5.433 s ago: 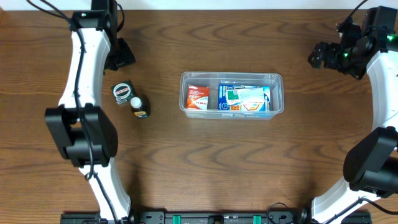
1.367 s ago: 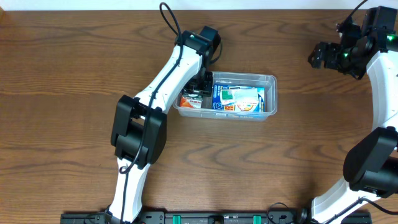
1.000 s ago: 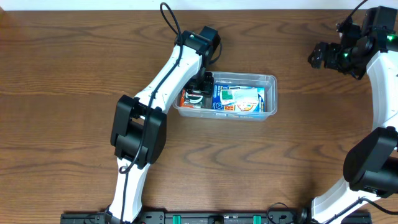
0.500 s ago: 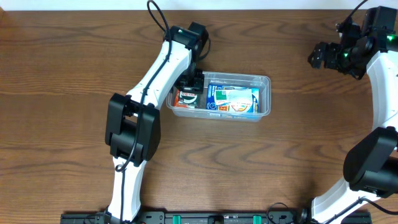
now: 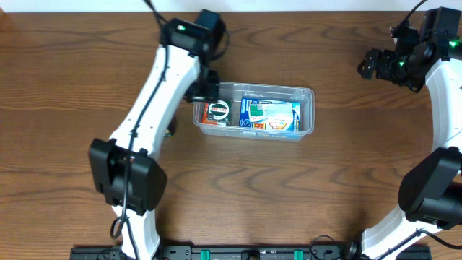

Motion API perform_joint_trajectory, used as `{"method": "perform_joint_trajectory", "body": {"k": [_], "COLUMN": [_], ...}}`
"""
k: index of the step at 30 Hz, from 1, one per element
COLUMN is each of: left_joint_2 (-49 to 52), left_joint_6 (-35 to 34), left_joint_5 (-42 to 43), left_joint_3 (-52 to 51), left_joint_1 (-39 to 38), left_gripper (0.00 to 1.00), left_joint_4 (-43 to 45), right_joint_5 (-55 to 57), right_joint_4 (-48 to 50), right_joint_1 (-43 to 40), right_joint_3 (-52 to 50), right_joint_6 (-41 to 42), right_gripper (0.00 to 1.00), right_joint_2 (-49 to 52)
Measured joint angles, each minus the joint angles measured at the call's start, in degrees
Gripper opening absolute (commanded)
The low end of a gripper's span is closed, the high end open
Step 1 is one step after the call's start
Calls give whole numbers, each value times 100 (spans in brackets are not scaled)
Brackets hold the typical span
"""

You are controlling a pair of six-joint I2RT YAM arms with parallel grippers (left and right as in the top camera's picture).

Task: Pack container
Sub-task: 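Move the left gripper to the brown bottle, then grasp the brown bottle by its body with the left gripper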

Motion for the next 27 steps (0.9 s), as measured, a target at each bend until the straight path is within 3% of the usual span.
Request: {"method": "perform_joint_trajectory", "body": {"k": [12,24,27], "left_joint_2": [13,15,15], "left_joint_6": [-192,-214,-223], "left_joint_5": [181,557,560], "left_joint_3": [-807,-2129,-2166], "left_joint_1": [1292,1370,1370], "left_gripper": [69,69,63], "left_joint_4": [173,1073,1202], "right_joint_5": [0,0,0], "right_joint_4": [2,0,0], "right_joint_1": [0,0,0], "right_joint_3": [0,0,0], "right_joint_6": [0,0,-2], "right_gripper": [99,99,99], "right_joint_2": [0,0,0]}}
